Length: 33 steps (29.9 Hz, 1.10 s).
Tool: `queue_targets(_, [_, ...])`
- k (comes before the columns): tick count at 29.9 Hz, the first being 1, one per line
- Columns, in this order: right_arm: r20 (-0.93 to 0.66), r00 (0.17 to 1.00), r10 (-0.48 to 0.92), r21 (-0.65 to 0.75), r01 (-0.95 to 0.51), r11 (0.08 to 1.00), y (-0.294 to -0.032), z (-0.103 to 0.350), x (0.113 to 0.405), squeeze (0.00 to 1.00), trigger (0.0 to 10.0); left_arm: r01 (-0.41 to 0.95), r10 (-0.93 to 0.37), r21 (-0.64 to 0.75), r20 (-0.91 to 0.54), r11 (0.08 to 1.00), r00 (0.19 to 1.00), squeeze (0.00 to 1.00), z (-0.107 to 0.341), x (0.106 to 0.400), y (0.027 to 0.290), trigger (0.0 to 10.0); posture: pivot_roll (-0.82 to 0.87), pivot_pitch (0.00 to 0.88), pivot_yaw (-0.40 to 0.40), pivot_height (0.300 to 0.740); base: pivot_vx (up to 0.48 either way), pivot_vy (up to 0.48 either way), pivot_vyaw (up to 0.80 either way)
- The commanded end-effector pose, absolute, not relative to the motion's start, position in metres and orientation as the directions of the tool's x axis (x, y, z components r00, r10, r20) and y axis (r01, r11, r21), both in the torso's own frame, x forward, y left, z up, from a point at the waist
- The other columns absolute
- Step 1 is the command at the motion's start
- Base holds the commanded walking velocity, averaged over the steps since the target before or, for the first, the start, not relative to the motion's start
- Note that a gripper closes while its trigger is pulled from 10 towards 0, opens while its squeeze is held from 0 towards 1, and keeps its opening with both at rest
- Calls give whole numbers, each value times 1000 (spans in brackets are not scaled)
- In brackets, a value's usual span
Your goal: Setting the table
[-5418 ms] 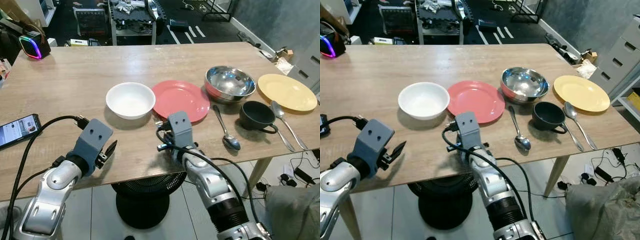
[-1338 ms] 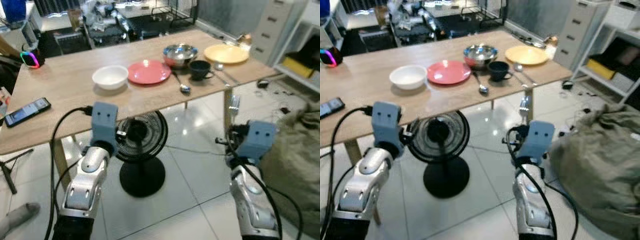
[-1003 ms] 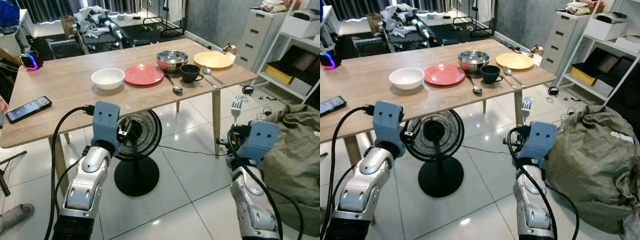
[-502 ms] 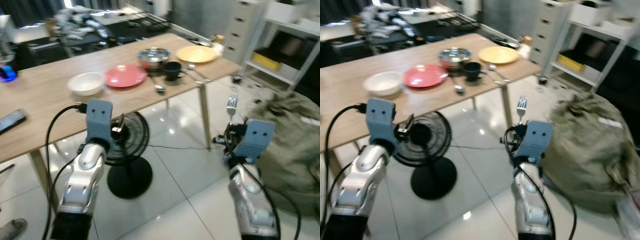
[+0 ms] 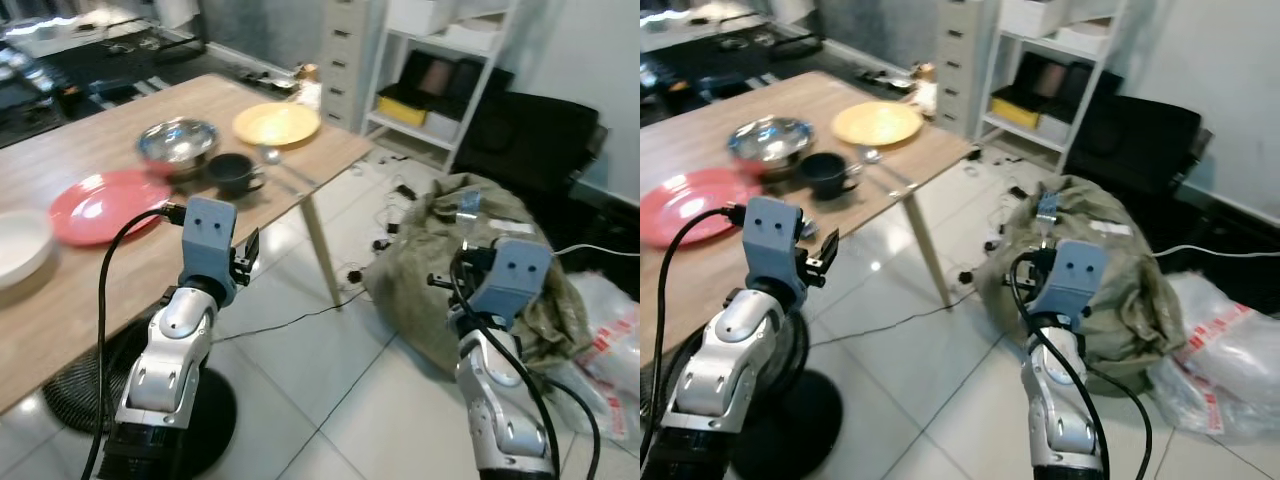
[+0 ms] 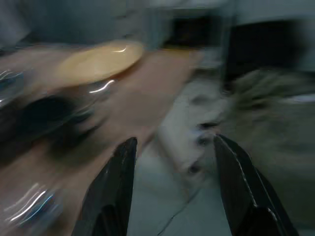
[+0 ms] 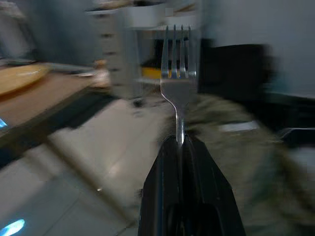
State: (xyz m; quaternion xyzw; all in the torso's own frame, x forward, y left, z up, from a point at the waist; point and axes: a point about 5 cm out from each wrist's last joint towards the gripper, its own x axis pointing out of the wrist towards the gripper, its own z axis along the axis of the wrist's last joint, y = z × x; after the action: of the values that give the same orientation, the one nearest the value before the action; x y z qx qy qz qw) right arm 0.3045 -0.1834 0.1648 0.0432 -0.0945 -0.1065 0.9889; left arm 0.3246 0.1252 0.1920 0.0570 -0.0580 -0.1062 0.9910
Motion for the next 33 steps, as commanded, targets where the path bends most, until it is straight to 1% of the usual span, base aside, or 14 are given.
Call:
queue_targets(1, [167, 960, -224, 121, 206, 971, -182, 163, 305, 0, 10000, 211, -223, 132, 84, 969, 971, 0, 186, 322, 128, 10000, -52, 0, 104, 740, 480, 0, -800])
queue_targets(2, [165, 959, -230, 120, 212, 970, -183, 162, 305, 0, 10000, 237, -250, 139, 79, 961, 965, 0, 185, 321, 126, 10000, -52, 0, 105, 740, 480, 0, -800])
queue_targets(3, [161, 956, -245, 118, 228, 967, -186, 162, 304, 0, 10000, 332, -344, 153, 56, 931, 937, 0, 182, 316, 117, 10000, -53, 0, 105, 740, 480, 0, -800])
queue_targets(4, [161, 956, -245, 118, 228, 967, -186, 162, 304, 0, 10000, 332, -344, 153, 56, 931, 937, 0, 182, 316, 117, 10000, -53, 0, 105, 740, 480, 0, -800])
queue_targets(5, [159, 955, -251, 116, 235, 965, -187, 161, 304, 0, 10000, 392, -403, 161, 39, 906, 915, 0, 180, 312, 112, 10000, -53, 0, 104, 740, 398, 0, -800])
queue_targets(6, [159, 955, -251, 116, 235, 965, -187, 161, 304, 0, 10000, 392, -403, 161, 39, 906, 915, 0, 180, 312, 112, 10000, -53, 0, 104, 740, 398, 0, -800])
queue_targets(8, [153, 952, -264, 110, 249, 962, -189, 161, 304, 0, 10000, 481, -490, 168, 17, 861, 872, 0, 177, 305, 104, 10000, -52, 0, 105, 740, 382, 0, -800])
queue_targets(9, [153, 952, -264, 110, 249, 962, -189, 161, 304, 0, 10000, 481, -490, 168, 17, 861, 872, 0, 177, 305, 104, 10000, -52, 0, 105, 740, 379, 0, -800])
queue_targets(12, [146, 948, -283, 105, 269, 957, -192, 160, 304, 0, 10000, 576, -582, 148, -6, 804, 813, 0, 175, 296, 94, 10000, -54, 0, 105, 740, 349, 0, -800])
queue_targets(15, [142, 946, -290, 102, 277, 955, -194, 159, 304, 0, 10000, 625, -628, 129, -25, 770, 778, 0, 173, 291, 90, 10000, -54, 0, 105, 740, 84, 0, -800])
queue_targets(20, [139, 946, -294, 100, 282, 954, -195, 159, 304, 0, 10000, 627, -626, 112, -49, 771, 778, 0, 170, 289, 89, 10000, -55, 0, 105, 740, 0, 0, -800])
queue_targets(27, [132, 944, -303, 98, 292, 951, -196, 157, 304, 0, 10000, 597, -595, 112, -54, 794, 802, 0, 170, 293, 93, 10000, -53, 0, 106, 740, 0, 0, -800])
queue_targets(30, [131, 943, -305, 98, 294, 951, -196, 157, 304, 0, 10000, 578, -574, 114, -65, 808, 816, 0, 170, 295, 95, 10000, -52, 0, 106, 740, 0, 0, -800])
queue_targets(33, [129, 943, -307, 97, 296, 950, -196, 157, 305, 0, 10000, 515, -512, 113, -54, 850, 857, 0, 172, 300, 100, 10000, -53, 0, 106, 740, 0, 0, -800])
